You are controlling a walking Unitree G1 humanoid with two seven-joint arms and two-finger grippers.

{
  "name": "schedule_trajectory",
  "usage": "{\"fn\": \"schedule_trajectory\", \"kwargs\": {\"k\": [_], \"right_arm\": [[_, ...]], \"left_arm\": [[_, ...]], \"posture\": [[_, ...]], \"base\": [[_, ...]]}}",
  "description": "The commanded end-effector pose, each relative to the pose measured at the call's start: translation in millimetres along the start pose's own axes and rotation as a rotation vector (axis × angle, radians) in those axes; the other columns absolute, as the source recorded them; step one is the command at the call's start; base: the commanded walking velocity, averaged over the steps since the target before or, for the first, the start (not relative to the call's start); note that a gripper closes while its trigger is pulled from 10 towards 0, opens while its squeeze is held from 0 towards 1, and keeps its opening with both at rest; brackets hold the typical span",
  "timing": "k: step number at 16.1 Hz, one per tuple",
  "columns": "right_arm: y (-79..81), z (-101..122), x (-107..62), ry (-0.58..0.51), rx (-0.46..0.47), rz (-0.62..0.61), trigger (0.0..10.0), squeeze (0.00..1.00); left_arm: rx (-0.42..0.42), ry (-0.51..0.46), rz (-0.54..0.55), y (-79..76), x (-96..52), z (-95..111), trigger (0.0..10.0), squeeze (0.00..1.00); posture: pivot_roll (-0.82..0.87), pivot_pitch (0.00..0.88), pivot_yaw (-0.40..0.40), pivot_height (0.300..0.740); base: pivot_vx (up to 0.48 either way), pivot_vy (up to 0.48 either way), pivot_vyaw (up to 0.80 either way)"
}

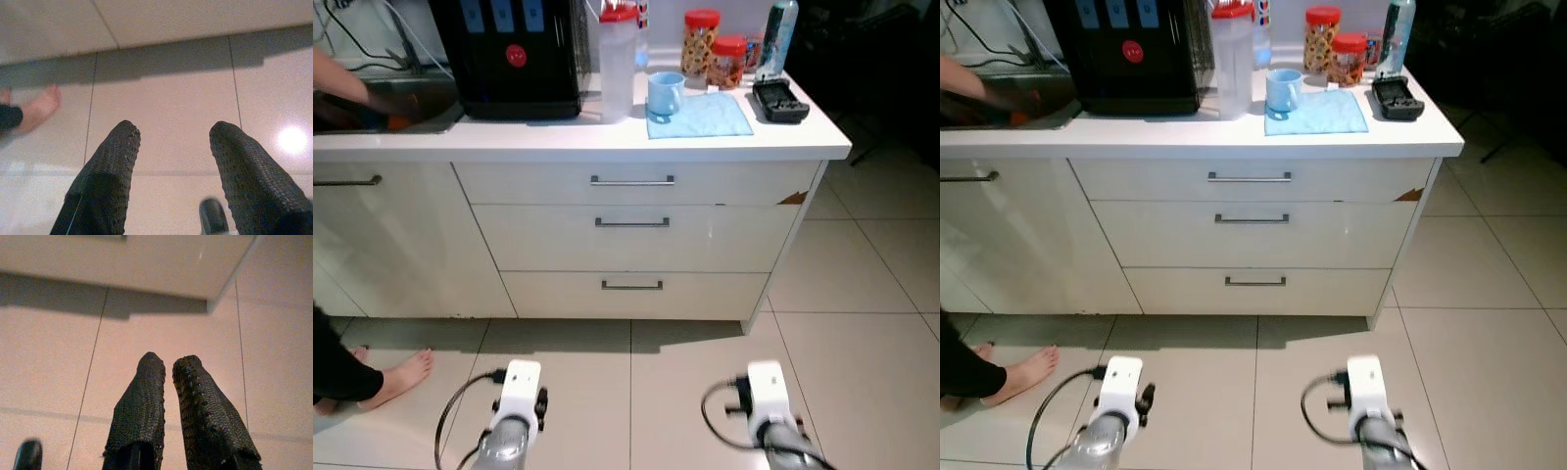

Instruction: Kitchen organization

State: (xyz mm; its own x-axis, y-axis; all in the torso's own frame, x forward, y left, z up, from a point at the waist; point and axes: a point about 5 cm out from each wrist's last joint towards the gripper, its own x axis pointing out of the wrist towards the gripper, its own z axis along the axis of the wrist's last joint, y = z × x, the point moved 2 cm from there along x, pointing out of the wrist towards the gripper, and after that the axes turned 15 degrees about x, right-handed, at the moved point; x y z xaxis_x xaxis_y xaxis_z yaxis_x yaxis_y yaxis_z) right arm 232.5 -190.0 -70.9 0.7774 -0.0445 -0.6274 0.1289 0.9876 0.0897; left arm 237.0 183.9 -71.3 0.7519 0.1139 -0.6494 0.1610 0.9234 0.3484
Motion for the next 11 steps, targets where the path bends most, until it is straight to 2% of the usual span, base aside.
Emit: {"fn": "schedule_trajectory", "kwargs": {"k": [1, 3, 6, 9, 11], "right_arm": [[-6.5, -17.4, -4.8, 0.075, 0.049, -0.022, 10.0, 0.0], [-17.0, -39.8, -13.7, 0.159, 0.094, -0.067, 10.0, 0.0], [-23.1, -63.3, -25.2, 0.237, 0.093, -0.082, 10.0, 0.0], [-22.2, -68.7, -27.7, 0.256, 0.103, -0.078, 10.0, 0.0], [-20.2, -73.0, -29.2, 0.273, 0.121, -0.083, 10.0, 0.0]], "left_arm": [[-0.022, 0.069, -0.01, -2.2, -4.0, -18.2, 10.0, 0.0], [-0.036, 0.116, -0.019, -6.5, -9.8, -34.9, 10.0, 0.0], [-0.059, 0.196, -0.03, -12.7, -19.5, -59.1, 10.0, 0.0], [-0.1, 0.228, -0.032, -14.2, -23.6, -68.7, 10.0, 0.0], [-0.095, 0.239, -0.034, -14.1, -24.7, -71.4, 10.0, 0.0]], "posture": [[0.02, 0.03, 0.048, 0.74], [0.01, 0.03, 0.053, 0.74], [0.01, 0.029, 0.051, 0.74], [0.0, 0.02, 0.051, 0.74], [0.0, 0.012, 0.052, 0.74]], "base": [[0.0, 0.0, 0.0], [0.0, 0.0, 0.0], [0.0, 0.0, 0.0], [0.0, 0.0, 0.0], [0.0, 0.0, 0.0]]}}
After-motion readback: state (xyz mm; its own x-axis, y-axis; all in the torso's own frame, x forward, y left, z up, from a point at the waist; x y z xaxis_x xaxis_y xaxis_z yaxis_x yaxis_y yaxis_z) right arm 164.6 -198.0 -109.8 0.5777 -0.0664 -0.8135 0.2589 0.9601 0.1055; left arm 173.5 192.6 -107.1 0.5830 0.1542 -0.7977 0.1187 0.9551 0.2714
